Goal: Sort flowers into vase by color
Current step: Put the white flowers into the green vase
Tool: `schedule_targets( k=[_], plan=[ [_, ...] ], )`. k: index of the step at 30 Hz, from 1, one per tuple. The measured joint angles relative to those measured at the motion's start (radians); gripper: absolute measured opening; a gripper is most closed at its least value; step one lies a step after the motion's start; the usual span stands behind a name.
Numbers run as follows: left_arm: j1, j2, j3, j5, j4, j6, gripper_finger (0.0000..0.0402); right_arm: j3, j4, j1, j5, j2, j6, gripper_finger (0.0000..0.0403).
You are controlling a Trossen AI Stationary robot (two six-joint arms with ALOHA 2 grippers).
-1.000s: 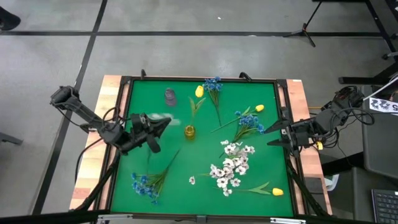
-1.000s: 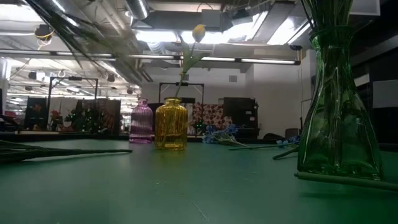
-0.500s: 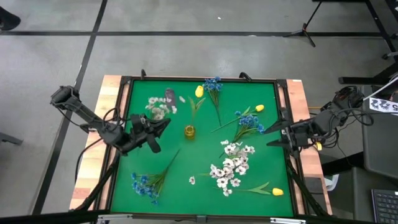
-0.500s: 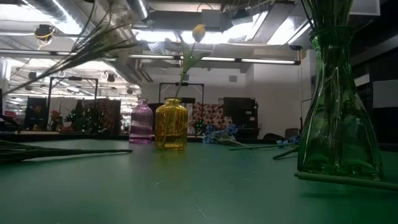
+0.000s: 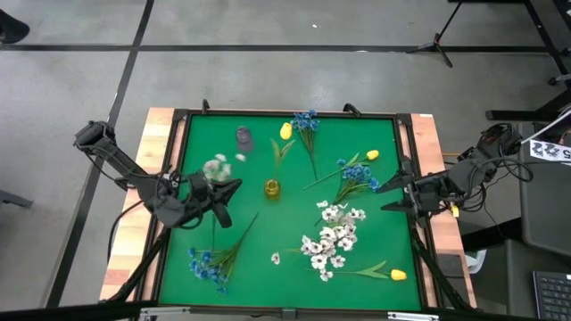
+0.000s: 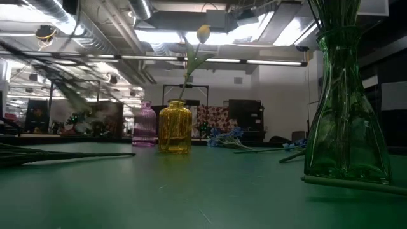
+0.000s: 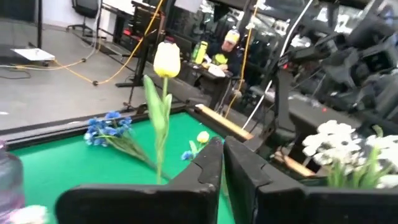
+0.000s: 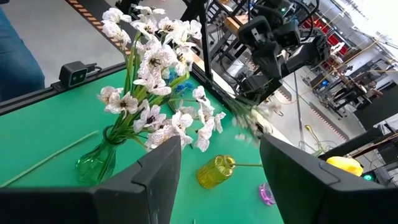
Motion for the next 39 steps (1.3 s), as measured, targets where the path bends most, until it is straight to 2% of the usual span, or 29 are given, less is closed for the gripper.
schedule_targets(
  k=[3,12,15,17,19,25,28,32,36,39],
  plan=[
    [0.0,0.0,0.0,0.004,-0.059,0.015,0.0045,0.0,0.0,0.0,0.0,0.0,-0.001,0.0218],
    [0.003,-0.001,0.0,0.129,-0.159,0.093,0.0164,0.0,-0.001,0.0,0.0,0.0,-0.002,0.0218],
    [0.004,-0.001,0.0,0.163,-0.202,0.01,0.0197,0.0,-0.003,0.0,0.0,0.0,-0.003,0.0218],
    [0.004,-0.002,0.0,0.23,-0.251,-0.006,0.0208,0.0,-0.006,0.0,0.0,0.0,-0.003,0.0218],
    [0.004,-0.001,0.0,0.298,-0.327,-0.011,0.0212,0.0,-0.009,0.0,0.001,0.0,-0.004,0.0218],
    [0.006,-0.001,0.0,0.416,-0.611,-0.072,0.0202,0.0,-0.013,0.0,0.002,0.0,-0.004,0.0218],
    [0.029,-0.001,0.0,0.542,-0.73,-0.054,0.0197,0.0,-0.026,0.0,0.002,0.0,-0.004,0.0218],
    [0.082,0.008,0.0,0.717,-0.787,-0.012,0.0196,0.0,-0.03,0.0,0.003,0.0,-0.004,0.0218],
    [0.133,0.055,0.0,0.902,-0.806,0.097,0.0196,0.0,-0.031,0.0,0.003,0.0,-0.014,0.0218],
    [0.161,0.116,0.0,0.984,-0.828,0.158,0.0196,0.0,-0.031,0.0,0.019,0.0,-0.017,0.0218]
  ],
)
